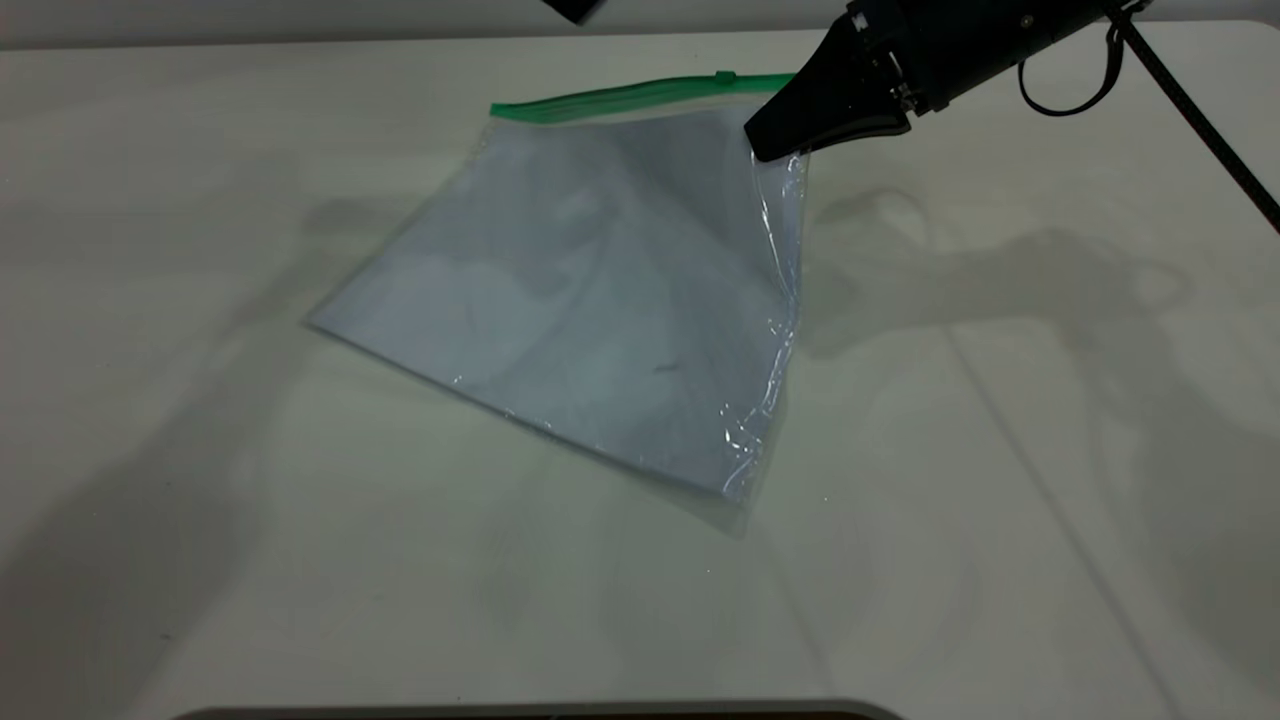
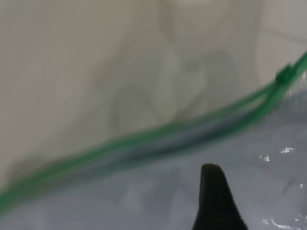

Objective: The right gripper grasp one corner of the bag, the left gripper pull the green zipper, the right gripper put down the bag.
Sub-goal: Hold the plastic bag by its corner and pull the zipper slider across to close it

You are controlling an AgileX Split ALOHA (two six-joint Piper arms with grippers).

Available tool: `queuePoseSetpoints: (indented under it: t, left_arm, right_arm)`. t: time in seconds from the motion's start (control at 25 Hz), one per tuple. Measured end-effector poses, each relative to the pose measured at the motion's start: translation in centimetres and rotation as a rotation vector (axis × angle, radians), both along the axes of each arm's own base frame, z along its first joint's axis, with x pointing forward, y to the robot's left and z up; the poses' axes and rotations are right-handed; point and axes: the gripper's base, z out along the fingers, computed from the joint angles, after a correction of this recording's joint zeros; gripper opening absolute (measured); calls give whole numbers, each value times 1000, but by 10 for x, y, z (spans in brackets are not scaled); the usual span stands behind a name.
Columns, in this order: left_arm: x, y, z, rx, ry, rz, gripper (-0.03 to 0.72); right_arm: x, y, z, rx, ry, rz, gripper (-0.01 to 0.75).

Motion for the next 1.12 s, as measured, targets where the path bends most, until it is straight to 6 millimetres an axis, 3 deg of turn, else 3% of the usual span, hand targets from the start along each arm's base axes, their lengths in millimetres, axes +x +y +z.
queuePoseSetpoints:
  t: [0.24,0.64,0.92,1.12]
  left_arm:
    - [10,-27,-18,-138,-2,-71,519]
    - [-9,-64,-36,-164,37,-165,507]
    - [-7,-66,-37,-159,14,-146,408]
    - [-7,-62,-41,-92,29,-131,395]
  right_arm:
    - [-1,0,1,5,2,12,33]
    - [-1,0,1,2,-2,21,33]
    - [-1,0,1,0,-4,25,33]
    - [-1,0,1,-2,-7,27,33]
